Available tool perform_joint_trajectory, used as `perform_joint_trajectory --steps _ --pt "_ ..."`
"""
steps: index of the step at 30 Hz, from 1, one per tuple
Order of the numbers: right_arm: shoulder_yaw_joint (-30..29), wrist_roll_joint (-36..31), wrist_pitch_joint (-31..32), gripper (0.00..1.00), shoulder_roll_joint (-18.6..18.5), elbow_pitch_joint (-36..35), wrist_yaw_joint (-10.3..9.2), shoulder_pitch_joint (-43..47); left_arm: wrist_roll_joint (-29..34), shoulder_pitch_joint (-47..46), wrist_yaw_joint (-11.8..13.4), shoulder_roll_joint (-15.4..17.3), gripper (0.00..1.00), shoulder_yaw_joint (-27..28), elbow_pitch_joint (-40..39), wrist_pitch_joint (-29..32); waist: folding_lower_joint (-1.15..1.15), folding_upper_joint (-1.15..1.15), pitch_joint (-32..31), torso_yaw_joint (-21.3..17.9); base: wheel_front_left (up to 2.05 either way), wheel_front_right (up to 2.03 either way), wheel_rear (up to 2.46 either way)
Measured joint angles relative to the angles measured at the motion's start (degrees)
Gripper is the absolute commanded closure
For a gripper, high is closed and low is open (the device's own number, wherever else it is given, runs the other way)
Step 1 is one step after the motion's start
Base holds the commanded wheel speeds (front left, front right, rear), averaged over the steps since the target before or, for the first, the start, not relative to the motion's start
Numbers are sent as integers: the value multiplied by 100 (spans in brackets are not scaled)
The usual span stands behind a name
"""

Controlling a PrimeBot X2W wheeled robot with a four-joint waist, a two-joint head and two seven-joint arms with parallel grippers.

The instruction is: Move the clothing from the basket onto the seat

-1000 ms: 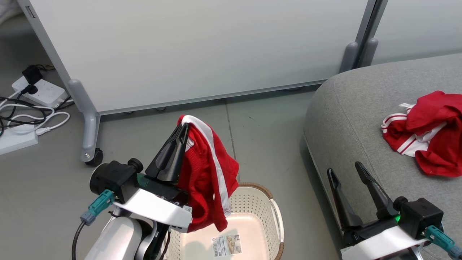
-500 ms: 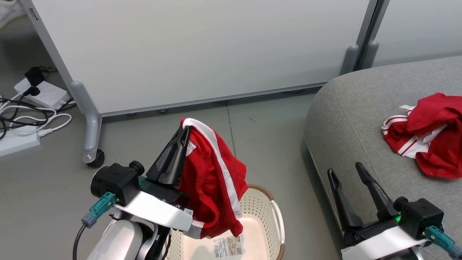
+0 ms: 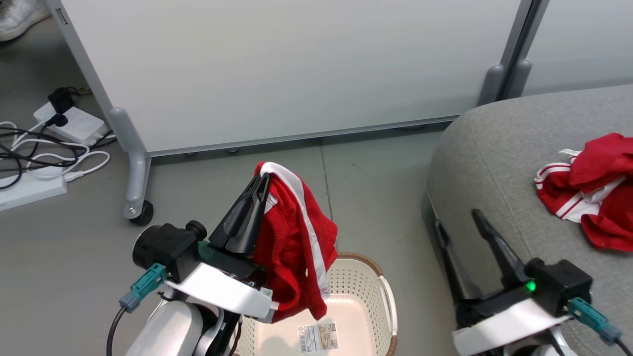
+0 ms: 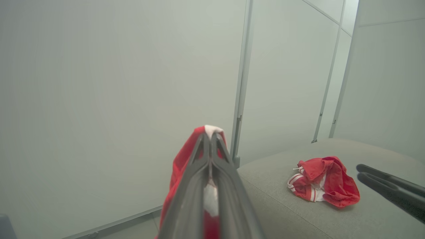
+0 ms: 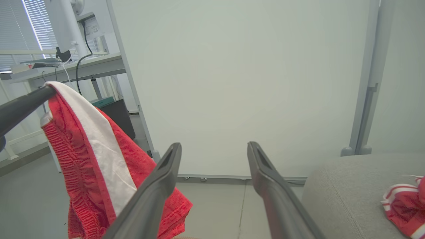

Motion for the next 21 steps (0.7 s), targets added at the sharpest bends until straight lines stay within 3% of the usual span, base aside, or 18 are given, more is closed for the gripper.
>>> perform_joint_trajectory --steps 13,21 --pt "2050 594 -328 0 10 1007 0 -1323 54 -241 -134 -190 100 -371 -25 -18 0 0 95 418 0 0 0" --pt "2661 833 -649 0 8 2065 0 -2020 57 -342 -213 -282 100 -587 -40 2 0 0 149 687 0 0 0"
